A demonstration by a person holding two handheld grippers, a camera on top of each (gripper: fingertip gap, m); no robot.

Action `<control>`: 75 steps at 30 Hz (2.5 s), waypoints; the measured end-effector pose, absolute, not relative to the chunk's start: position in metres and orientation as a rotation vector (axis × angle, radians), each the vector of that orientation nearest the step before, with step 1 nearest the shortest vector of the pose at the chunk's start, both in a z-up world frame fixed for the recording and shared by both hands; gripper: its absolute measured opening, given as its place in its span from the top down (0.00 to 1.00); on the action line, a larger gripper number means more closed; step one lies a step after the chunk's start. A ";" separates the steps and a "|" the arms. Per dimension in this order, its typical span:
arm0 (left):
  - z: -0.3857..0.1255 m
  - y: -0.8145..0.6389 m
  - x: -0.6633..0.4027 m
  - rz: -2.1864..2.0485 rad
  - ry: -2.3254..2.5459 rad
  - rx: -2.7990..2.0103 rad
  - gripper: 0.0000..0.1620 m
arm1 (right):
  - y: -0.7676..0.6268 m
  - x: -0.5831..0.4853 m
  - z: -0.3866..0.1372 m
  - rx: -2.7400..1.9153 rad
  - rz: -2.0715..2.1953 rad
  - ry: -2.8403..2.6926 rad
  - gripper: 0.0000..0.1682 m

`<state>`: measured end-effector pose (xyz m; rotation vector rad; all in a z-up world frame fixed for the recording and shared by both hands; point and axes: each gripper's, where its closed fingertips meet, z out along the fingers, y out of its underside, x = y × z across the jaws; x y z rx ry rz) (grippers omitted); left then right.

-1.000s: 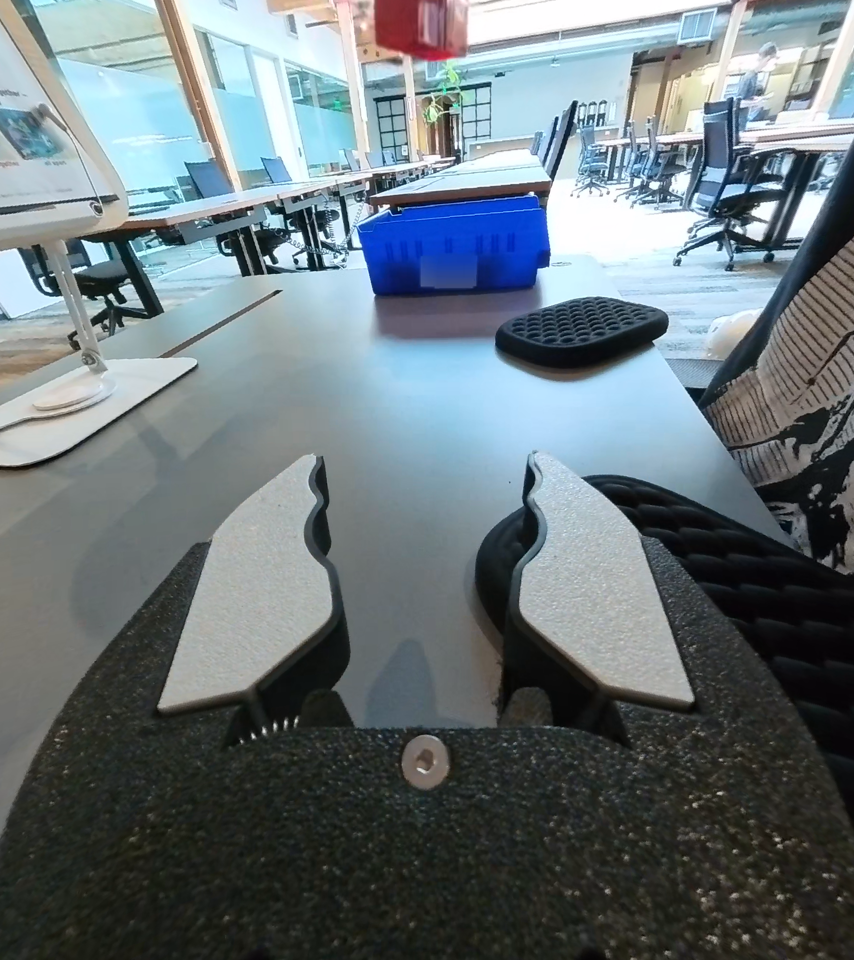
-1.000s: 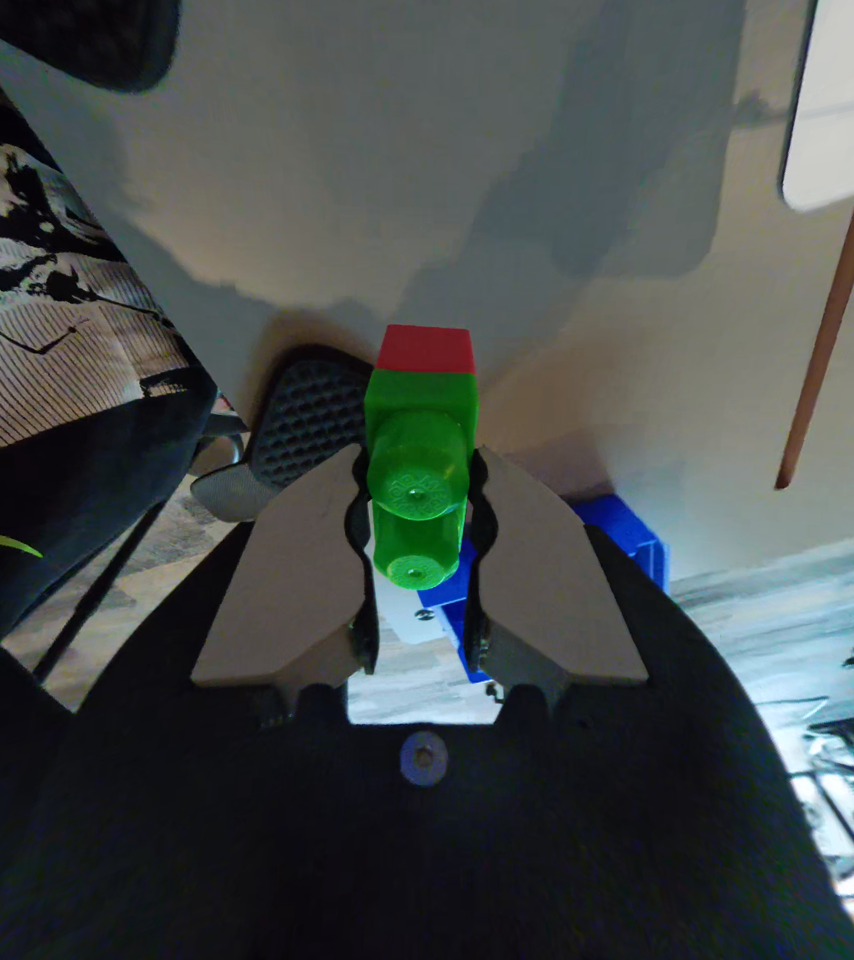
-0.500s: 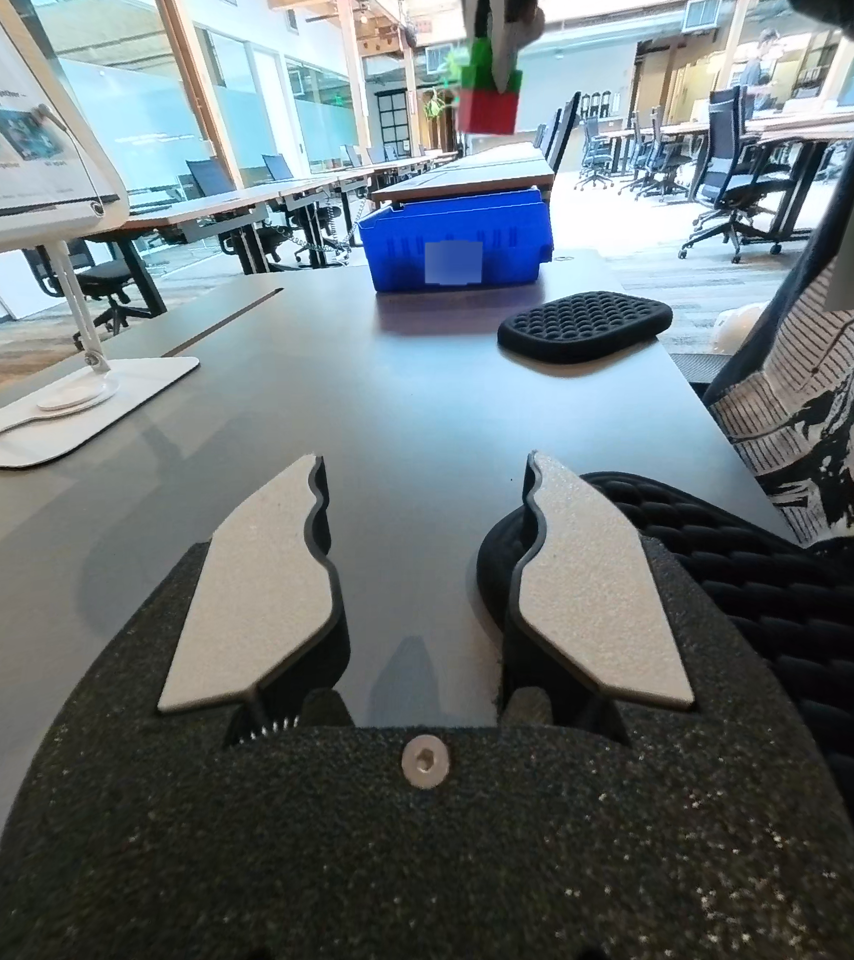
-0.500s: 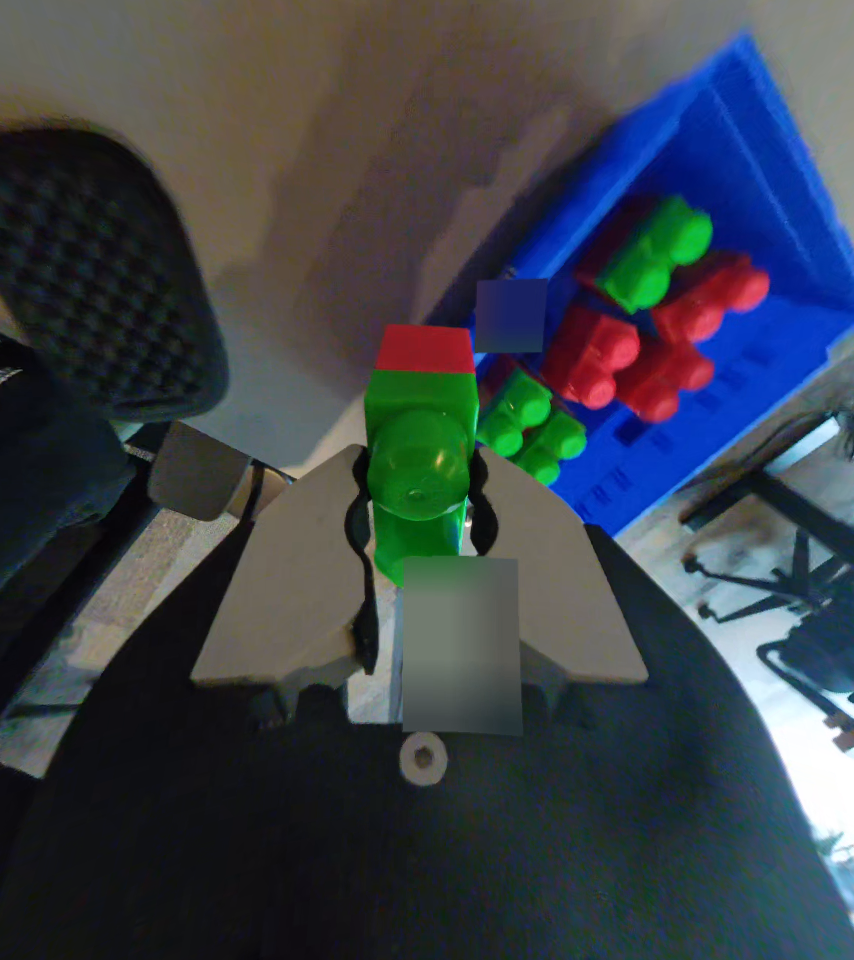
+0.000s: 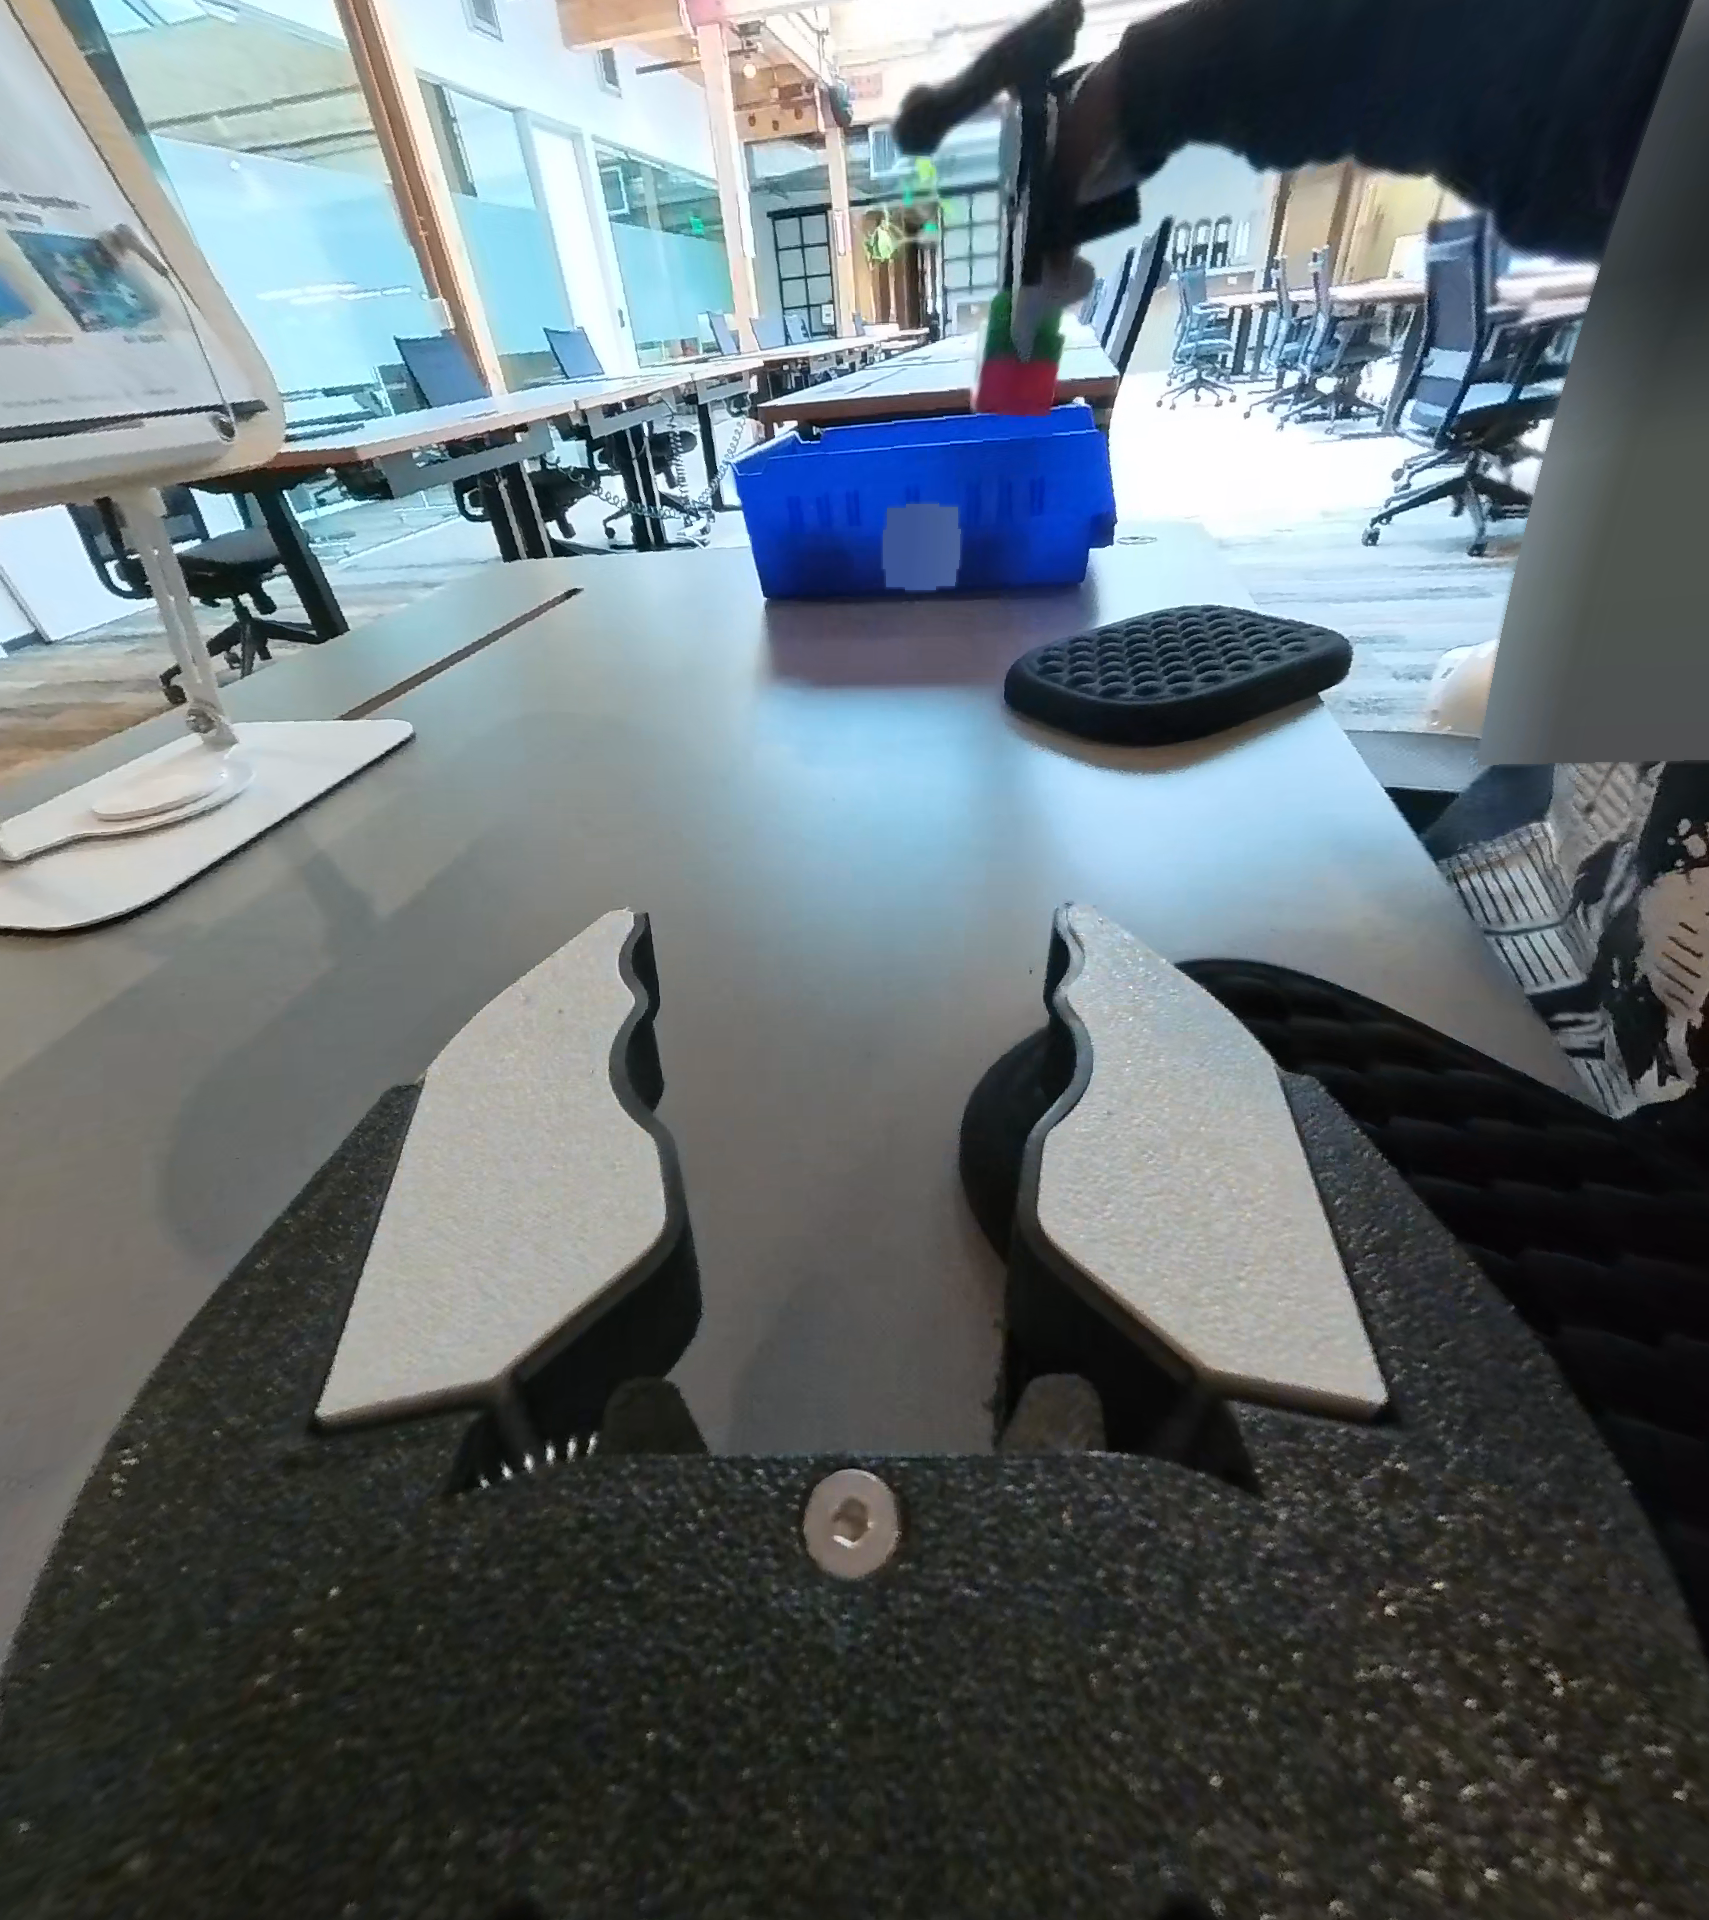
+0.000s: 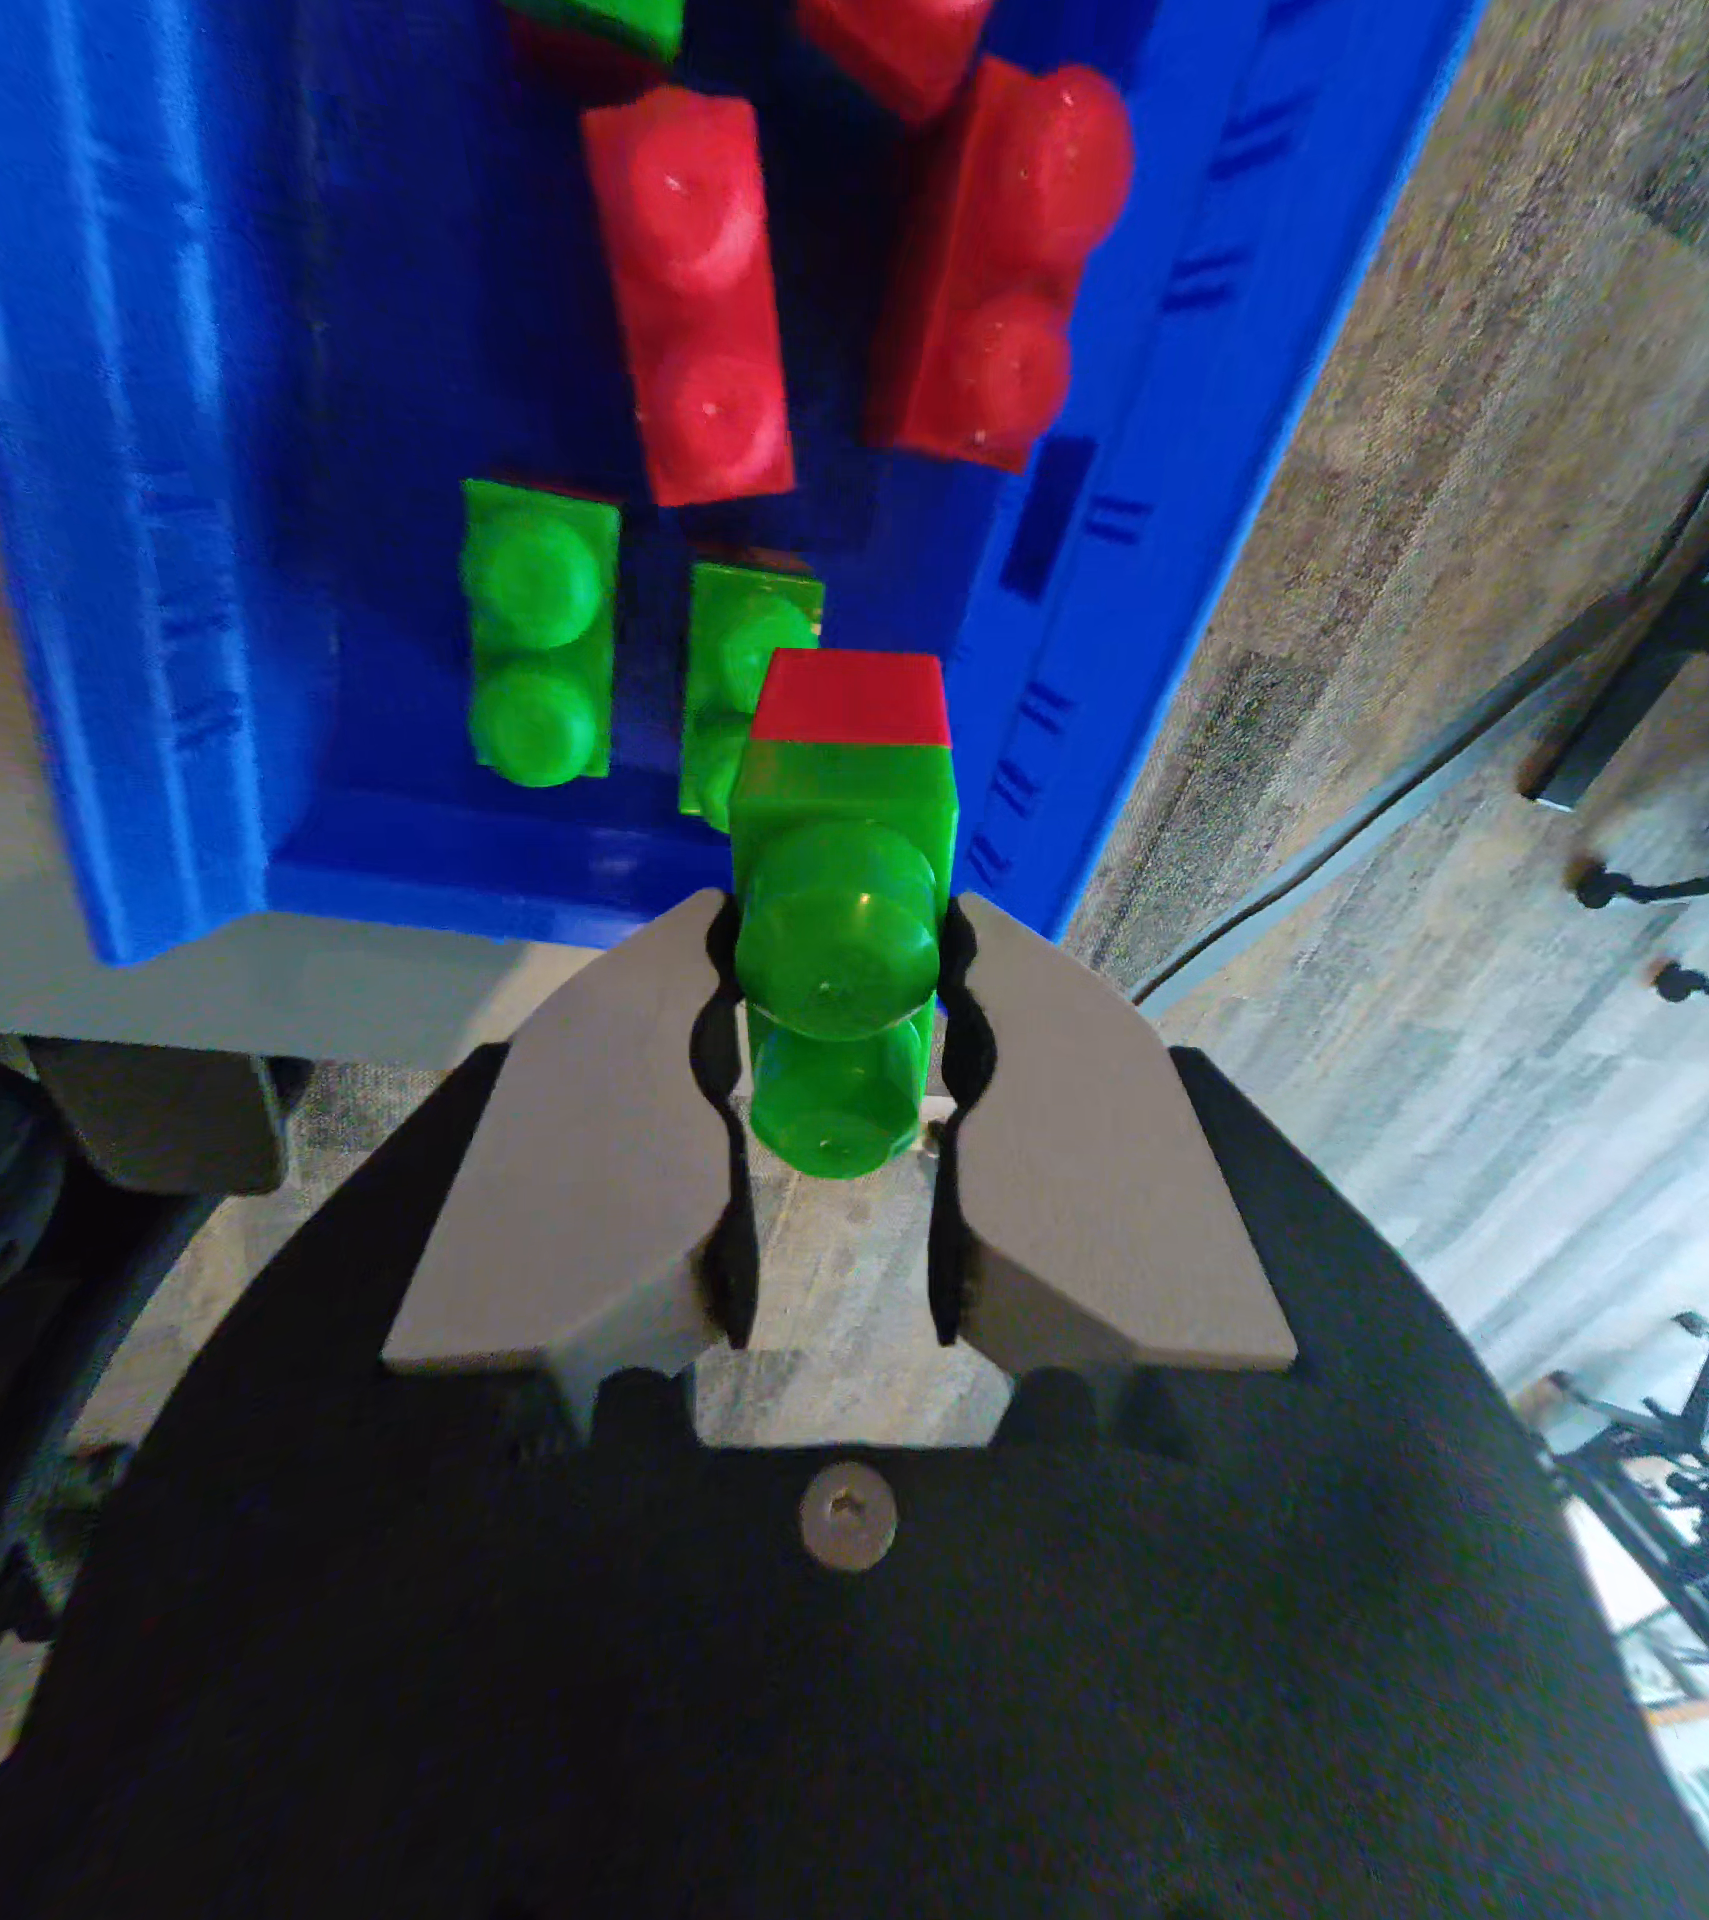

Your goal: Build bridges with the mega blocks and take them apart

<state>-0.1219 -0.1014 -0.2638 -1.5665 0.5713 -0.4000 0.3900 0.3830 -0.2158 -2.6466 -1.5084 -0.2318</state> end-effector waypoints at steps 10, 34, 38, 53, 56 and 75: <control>-0.263 -0.101 -0.123 -0.413 0.564 -1.568 0.56 | 0.415 0.404 -0.277 -2.752 -0.181 -1.433 0.79; -0.266 -0.101 -0.120 -0.408 0.587 -1.585 0.56 | 0.426 0.400 -0.295 -2.717 -0.286 -1.427 0.79; -0.267 -0.101 -0.119 -0.408 0.592 -1.590 0.56 | 0.423 0.400 -0.300 -2.714 -0.301 -1.471 0.79; -0.268 -0.100 -0.118 -0.418 0.596 -1.597 0.57 | 0.421 0.400 -0.312 -2.776 -0.287 -1.506 0.79; -0.268 -0.100 -0.118 -0.417 0.599 -1.599 0.57 | 0.420 0.399 -0.310 -2.776 -0.268 -1.503 0.77; -0.269 -0.096 -0.122 -0.390 0.570 -1.614 0.55 | 0.369 0.327 -0.182 -2.291 0.082 -1.426 0.63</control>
